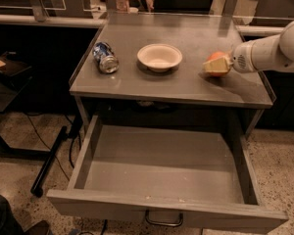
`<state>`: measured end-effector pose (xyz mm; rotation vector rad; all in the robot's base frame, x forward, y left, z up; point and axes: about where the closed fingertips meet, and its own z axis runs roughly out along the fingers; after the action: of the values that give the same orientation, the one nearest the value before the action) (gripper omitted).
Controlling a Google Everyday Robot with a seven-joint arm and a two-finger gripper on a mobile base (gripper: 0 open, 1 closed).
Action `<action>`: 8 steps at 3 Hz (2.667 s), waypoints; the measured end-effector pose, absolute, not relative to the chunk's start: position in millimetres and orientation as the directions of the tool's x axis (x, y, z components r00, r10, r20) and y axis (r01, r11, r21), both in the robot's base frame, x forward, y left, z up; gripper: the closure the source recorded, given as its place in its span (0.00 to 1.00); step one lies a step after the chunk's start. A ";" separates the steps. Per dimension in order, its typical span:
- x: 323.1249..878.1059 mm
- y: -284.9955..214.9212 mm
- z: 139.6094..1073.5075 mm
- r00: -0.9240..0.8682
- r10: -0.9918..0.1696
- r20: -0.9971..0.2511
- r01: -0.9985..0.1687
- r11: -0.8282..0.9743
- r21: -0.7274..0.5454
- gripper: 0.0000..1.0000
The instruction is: Place orange into top drawer
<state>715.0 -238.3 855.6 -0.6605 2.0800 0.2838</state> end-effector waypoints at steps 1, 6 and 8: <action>687.2 -227.2 873.6 -0.422 -0.366 -0.829 -0.588 0.807 -0.056 1.00; 532.0 -188.6 886.2 -0.423 -0.341 -0.839 -0.696 0.716 0.060 1.00; 527.9 -184.6 875.4 -0.436 -0.343 -0.832 -0.703 0.707 0.077 1.00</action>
Offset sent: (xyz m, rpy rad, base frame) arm -0.1035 0.0285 0.0660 0.0344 -0.0346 0.1134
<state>527.9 -184.6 875.4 -0.7973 2.0520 0.5302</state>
